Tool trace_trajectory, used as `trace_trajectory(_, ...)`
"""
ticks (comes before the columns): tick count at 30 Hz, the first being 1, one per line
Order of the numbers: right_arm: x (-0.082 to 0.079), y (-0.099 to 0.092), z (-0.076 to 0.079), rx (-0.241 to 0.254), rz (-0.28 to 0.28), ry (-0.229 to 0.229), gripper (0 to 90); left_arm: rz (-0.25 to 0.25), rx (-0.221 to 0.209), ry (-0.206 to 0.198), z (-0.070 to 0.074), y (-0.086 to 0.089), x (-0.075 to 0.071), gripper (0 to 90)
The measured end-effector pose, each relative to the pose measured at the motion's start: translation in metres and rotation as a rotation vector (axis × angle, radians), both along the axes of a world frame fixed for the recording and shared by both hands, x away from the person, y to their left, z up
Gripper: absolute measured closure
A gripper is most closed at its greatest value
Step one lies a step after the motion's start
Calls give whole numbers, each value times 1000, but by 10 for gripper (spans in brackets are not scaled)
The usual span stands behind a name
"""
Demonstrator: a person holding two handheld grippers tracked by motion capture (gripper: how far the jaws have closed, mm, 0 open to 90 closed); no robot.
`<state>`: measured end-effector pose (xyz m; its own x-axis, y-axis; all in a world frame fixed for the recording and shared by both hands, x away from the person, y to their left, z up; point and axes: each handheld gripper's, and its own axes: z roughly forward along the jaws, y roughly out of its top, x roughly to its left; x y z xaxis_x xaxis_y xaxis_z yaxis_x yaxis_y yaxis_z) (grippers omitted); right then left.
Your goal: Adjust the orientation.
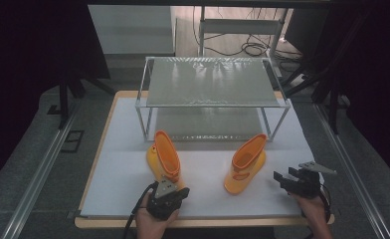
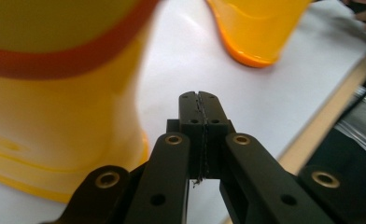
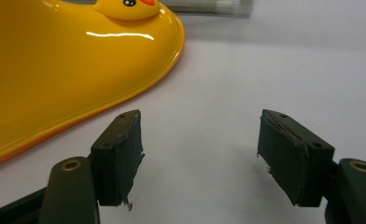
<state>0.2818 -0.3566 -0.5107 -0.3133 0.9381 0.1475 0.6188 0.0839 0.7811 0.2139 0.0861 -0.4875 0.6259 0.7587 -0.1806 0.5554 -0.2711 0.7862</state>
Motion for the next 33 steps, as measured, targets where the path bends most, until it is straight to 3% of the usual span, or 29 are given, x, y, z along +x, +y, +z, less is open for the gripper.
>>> trace_trajectory(1,0,-1,0,-3,2,-3,302,29,2,-11,-1,5,1,900)
trace_trajectory(7,0,-2,0,-7,-5,-1,302,48,1,2,-2,16,-3,900)
trace_trajectory(18,0,-2,-1,1,-1,8,303,120,-23,16,-2,62,-16,900)
trace_trajectory(23,1,-4,1,7,-9,2,301,157,-38,25,-2,82,-16,900)
trace_trajectory(27,3,-4,1,16,-12,5,302,219,-63,39,-3,105,-12,900)
trace_trajectory(31,3,-5,0,16,-11,5,302,241,-72,46,-3,114,-6,896)
trace_trajectory(33,3,-6,1,21,-15,6,302,228,-72,41,-3,113,-8,875)
